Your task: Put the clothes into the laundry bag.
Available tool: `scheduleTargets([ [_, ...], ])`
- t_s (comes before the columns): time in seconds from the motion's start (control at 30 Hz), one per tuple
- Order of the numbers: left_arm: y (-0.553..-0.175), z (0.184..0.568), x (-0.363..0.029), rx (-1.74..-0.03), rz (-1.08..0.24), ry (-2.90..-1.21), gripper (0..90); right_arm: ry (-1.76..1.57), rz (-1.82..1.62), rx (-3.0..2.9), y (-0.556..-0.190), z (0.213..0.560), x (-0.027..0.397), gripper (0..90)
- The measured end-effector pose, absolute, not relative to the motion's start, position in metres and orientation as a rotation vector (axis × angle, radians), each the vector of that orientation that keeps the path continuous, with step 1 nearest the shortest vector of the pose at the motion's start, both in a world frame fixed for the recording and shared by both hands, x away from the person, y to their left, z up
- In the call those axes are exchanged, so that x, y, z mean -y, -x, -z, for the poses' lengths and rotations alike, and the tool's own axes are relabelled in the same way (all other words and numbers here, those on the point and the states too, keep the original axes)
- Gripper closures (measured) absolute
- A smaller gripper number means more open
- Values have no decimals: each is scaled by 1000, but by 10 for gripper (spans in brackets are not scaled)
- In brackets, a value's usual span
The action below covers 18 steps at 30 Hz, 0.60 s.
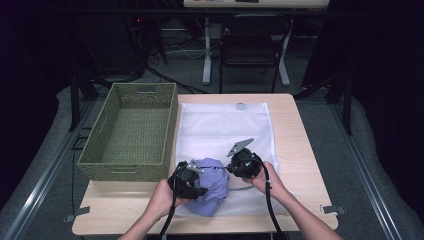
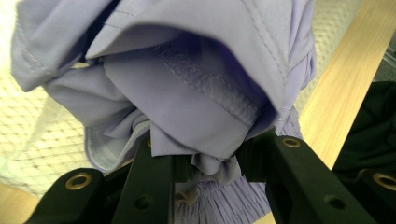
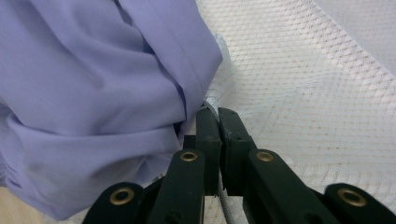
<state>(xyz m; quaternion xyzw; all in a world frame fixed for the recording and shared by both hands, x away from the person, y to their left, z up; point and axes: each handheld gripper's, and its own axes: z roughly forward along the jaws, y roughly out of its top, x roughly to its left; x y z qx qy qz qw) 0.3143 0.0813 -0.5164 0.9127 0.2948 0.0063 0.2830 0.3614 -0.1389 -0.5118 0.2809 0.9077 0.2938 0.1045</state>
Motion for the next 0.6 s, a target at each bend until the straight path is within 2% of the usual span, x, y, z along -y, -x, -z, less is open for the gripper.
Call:
scheduleTargets([
  [0.4,-305,501,-74,-767,-89,-2350,701,-861,-979,-2631,-360,491,146,883],
  [0.6,-308,508,-67,-828,-140,-2324,707,-872,-1029,-2612,-357,484,147,884],
])
